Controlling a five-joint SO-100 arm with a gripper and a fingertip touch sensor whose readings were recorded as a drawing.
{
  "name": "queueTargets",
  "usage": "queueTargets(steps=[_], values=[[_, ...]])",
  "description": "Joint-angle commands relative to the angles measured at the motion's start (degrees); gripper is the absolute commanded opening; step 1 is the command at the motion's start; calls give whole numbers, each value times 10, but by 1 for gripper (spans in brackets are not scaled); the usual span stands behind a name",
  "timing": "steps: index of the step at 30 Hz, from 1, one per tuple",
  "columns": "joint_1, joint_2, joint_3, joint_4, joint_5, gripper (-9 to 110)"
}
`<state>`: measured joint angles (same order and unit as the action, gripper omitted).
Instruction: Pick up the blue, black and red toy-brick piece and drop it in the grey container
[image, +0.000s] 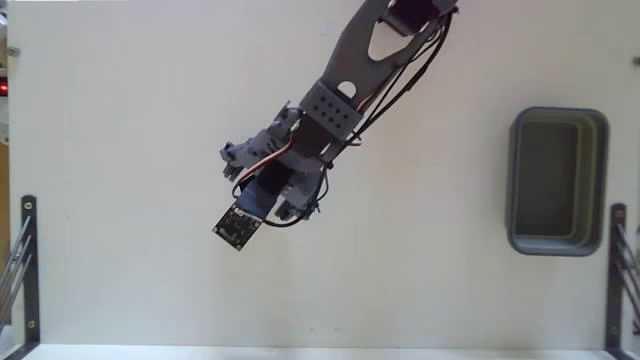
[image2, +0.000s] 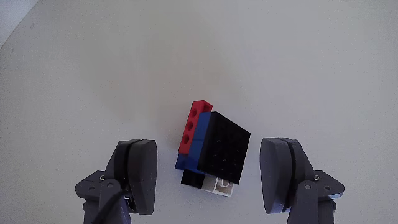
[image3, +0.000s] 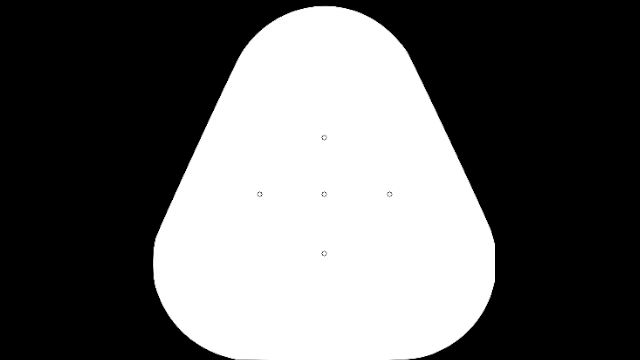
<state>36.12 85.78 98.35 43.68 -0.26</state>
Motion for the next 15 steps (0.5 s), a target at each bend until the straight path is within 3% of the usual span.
queueTargets(steps=[1,15], values=[[4,11,7,-15,3,110],[4,8,19,-30,3,110]])
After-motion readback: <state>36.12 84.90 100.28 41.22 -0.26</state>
